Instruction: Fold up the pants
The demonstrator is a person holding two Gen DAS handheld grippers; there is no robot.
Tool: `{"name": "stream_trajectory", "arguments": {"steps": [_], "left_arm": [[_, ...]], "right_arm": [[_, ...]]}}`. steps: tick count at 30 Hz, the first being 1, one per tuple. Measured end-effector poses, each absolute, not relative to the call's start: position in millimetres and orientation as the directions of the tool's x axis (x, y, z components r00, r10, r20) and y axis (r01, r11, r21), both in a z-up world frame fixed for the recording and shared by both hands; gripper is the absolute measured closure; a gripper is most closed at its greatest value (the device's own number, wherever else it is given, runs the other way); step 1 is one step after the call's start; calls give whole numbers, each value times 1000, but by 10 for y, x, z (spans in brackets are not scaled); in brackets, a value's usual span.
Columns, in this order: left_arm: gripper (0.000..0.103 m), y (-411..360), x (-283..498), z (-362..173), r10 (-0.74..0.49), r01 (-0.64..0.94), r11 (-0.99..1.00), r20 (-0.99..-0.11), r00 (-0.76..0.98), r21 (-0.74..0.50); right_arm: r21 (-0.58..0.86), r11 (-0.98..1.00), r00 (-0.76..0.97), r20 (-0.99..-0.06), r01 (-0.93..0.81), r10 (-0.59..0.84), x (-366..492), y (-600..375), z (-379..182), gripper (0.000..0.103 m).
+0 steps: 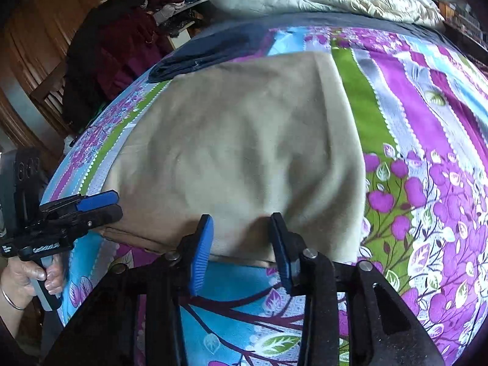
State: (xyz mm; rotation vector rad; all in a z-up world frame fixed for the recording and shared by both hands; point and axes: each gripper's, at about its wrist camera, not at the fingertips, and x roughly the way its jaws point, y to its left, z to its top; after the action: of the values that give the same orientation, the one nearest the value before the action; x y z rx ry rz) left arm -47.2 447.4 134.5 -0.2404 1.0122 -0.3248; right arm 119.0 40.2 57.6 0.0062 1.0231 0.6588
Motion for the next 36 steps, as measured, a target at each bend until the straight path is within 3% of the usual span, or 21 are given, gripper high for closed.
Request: {"name": "stream_trajectory", "arguments": {"steps": [1,3,4,5,6,7,9,12,14,15,17,18,19,21,24,27,28,31,32,33,36], "left_arm": [[79,4549,-442,1333,-366,154,929,-782,505,-335],[84,4791,-388,1428,-380,95,917,-775,504,-388],[79,4916,-413,1513,-391,69,904,-752,531,-421],[72,5025,-479,1610,-390,58,896,-719,575,-439],[55,5095,-552,1680,-387,55,891,-692,610,-450],[33,5189,-587,1700,-375,30,886,-678,632,-462],[22,5341,-621,1603,-367,-60,854,-678,637,-518],[22,5508,-596,1243,-499,-173,687,-632,592,-705],[22,5391,-622,1110,-551,-196,633,-614,565,-749],[23,5329,-619,1114,-528,-191,660,-630,570,-726],[34,5192,-573,1136,-503,-175,697,-648,572,-696],[63,5140,-536,1127,-497,-181,712,-668,553,-679],[71,5109,-537,1128,-466,-199,739,-702,538,-643],[83,5135,-557,1173,-494,-155,738,-682,538,-657],[87,5257,-531,1303,-536,-138,724,-677,505,-676],[87,5345,-514,1514,-527,-69,767,-687,499,-638],[87,5379,-500,1526,-525,-63,774,-693,494,-631],[83,5433,-396,1361,-501,-72,810,-751,430,-582],[79,5429,-389,1263,-469,-77,840,-789,397,-538],[67,5433,-400,1218,-439,-95,856,-811,387,-508],[68,5441,-548,1407,-337,-135,890,-828,448,-435]], "right_arm": [[337,811,335,-784,-478,522,1176,322,647,70],[453,763,359,-691,-461,628,1128,84,862,67],[469,752,391,-653,-464,648,1111,-25,946,46],[457,765,432,-638,-453,637,1120,-118,989,35],[459,777,456,-632,-431,627,1160,-202,990,22],[487,774,447,-634,-404,632,1221,-258,940,19],[542,776,425,-649,-323,631,1368,-351,793,19],[603,759,398,-651,-244,646,1496,-432,561,19],[668,709,306,-642,-225,702,1601,-354,335,30],[651,720,285,-662,-240,693,1589,-270,258,50],[619,732,286,-674,-284,681,1520,-150,259,67],[626,727,278,-672,-283,687,1498,-113,253,74],[612,737,290,-678,-286,675,1467,-87,272,76],[603,738,296,-676,-303,674,1393,-38,328,81],[623,711,309,-640,-327,703,1234,2,480,90],[604,720,312,-650,-342,693,1125,44,511,89],[567,748,293,-692,-344,660,1127,100,449,80],[529,773,272,-733,-349,624,1092,156,387,69],[520,776,292,-727,-356,621,1061,152,446,68],[485,792,340,-722,-371,602,1014,154,555,67],[328,845,516,-679,-422,522,831,171,922,60]]}}
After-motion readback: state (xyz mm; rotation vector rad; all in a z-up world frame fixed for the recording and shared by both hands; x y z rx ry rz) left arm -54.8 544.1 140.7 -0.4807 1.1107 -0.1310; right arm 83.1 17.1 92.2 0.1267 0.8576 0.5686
